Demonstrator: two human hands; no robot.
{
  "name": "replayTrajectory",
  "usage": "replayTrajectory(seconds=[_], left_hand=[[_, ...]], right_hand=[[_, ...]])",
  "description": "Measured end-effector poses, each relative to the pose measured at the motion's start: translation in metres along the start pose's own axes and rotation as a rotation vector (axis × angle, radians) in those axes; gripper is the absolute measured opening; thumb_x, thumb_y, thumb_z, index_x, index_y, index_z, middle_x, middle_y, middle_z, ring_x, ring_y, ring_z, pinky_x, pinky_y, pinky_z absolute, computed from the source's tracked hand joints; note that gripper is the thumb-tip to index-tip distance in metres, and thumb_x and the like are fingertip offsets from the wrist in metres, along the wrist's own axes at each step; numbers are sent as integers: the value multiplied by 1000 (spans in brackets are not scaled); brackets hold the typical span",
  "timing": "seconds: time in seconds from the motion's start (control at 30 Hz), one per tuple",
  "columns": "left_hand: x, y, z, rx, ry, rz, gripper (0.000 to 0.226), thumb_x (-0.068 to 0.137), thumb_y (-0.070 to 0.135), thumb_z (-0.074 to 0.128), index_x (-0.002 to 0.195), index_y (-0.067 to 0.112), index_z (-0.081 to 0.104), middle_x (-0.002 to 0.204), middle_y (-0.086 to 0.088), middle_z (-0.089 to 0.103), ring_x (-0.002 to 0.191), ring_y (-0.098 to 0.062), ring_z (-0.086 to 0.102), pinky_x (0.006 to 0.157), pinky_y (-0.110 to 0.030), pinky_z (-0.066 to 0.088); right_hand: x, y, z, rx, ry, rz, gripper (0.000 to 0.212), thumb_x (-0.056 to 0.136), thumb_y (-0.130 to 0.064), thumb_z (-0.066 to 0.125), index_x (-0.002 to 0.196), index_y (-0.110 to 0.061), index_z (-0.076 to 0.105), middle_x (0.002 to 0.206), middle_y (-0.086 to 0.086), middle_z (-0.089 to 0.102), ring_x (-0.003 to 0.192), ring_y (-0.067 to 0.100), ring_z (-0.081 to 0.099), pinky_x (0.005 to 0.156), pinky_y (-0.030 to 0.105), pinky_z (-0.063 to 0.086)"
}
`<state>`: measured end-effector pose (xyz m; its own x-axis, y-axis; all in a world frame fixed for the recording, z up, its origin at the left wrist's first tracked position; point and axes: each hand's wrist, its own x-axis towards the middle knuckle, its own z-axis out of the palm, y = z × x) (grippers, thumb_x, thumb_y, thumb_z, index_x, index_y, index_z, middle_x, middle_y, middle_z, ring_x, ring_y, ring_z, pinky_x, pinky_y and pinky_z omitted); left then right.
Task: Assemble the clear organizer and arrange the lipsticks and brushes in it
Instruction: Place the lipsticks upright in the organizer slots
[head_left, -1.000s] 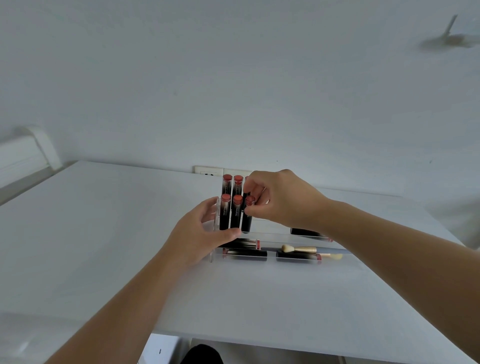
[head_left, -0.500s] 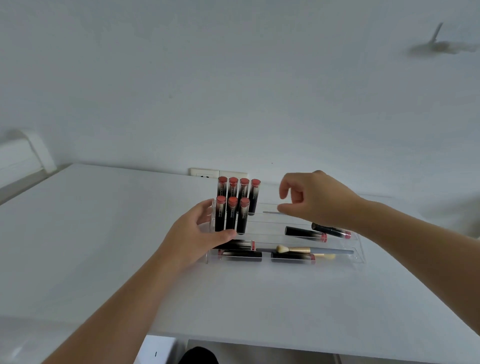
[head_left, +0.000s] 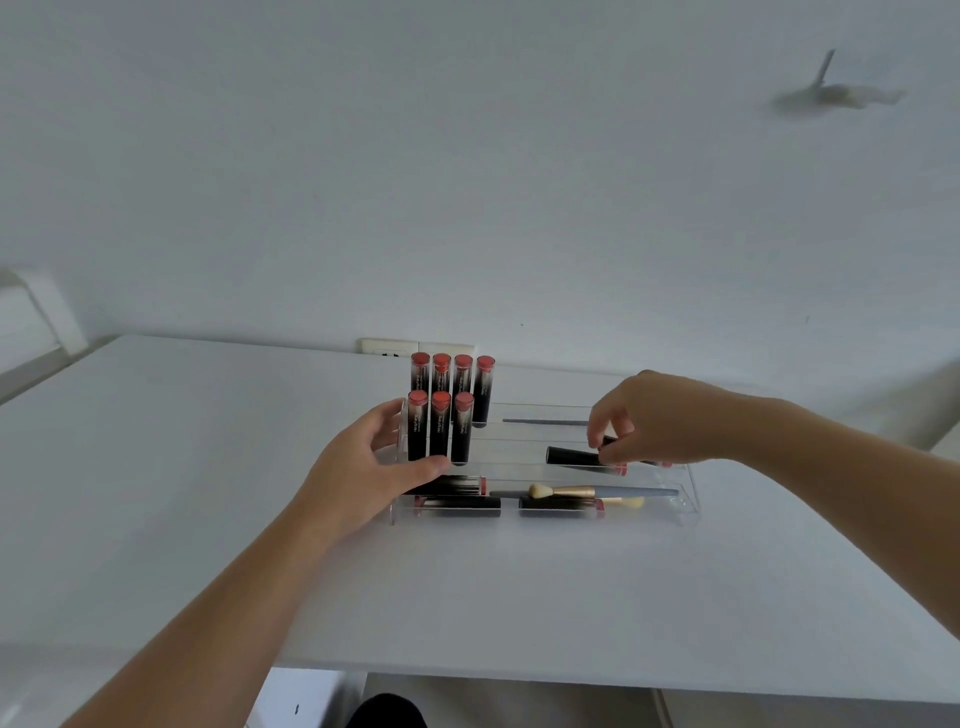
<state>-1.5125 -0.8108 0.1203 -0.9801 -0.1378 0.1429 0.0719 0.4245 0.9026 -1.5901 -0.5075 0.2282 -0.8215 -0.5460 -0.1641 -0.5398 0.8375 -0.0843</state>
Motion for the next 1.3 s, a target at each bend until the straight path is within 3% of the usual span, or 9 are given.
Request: replayTrajectory(seconds=[0.17,0.3,0.43,0.67,0.87,0.97,1.1,1.2,1.3], left_hand=[[0,-1,-1,2,-3,5,75,52,69,81,120,57,51,121,34,63,119,13,53,104,-28,41],[1,0,0,4,2,6,80,51,71,80,124,54,51,122,32,64,120,10,55,104,-29,42],[0,-1,0,-8,2,9,84,53,68,81,130,50,53,124,30,65,121,9,56,107,-31,43],[0,-2,0,-2,-1,1,72,51,69,81,117,58,54,117,36,65,114,19,54,96,-21,43],[2,-3,1,-2,9,7,74,52,69,81,120,56,55,115,39,65,113,19,55,96,-21,42],[2,-3,1,9,8,12,74,51,70,80,119,57,54,111,44,63,109,25,53,93,-18,40],[2,-4,0,-4,5,11,70,54,66,82,117,59,54,115,43,63,111,22,54,93,-19,41],[1,-3,0,1,0,19,67,55,64,82,116,60,53,111,48,60,108,26,53,89,-15,39],[1,-3,1,-3,14,14,69,53,66,81,116,58,54,109,48,61,107,28,52,88,-14,39]], right_hand=[[4,6,-4,-95,13,1,10,82,-45,71,80,-48,62,71,-34,60,62,8,69,57,24,41],[3,12,-5,-152,-24,-41,10,86,-44,69,87,-52,63,74,-18,60,61,4,69,56,21,38],[4,12,-4,-319,-10,-110,10,89,-45,64,93,-52,58,78,-18,56,67,-1,62,57,20,35],[-2,21,-3,-295,79,-164,21,90,-36,65,85,-48,48,91,-24,56,76,2,61,66,25,48],[-6,25,-9,-210,104,-136,25,91,-28,61,111,-44,61,88,-27,55,87,-8,50,69,21,44],[-9,24,-20,-217,138,-136,14,92,-39,67,106,-40,67,93,-23,58,85,-7,51,66,15,38],[-17,18,-38,-62,221,-52,19,81,-54,74,82,-37,65,75,-25,66,71,1,62,59,23,46],[-18,11,-41,273,247,-11,19,79,-41,80,77,-28,66,68,-15,73,62,3,69,54,18,45],[-16,4,-38,636,243,51,24,80,-27,82,83,-9,65,74,5,77,70,21,76,60,28,59]])
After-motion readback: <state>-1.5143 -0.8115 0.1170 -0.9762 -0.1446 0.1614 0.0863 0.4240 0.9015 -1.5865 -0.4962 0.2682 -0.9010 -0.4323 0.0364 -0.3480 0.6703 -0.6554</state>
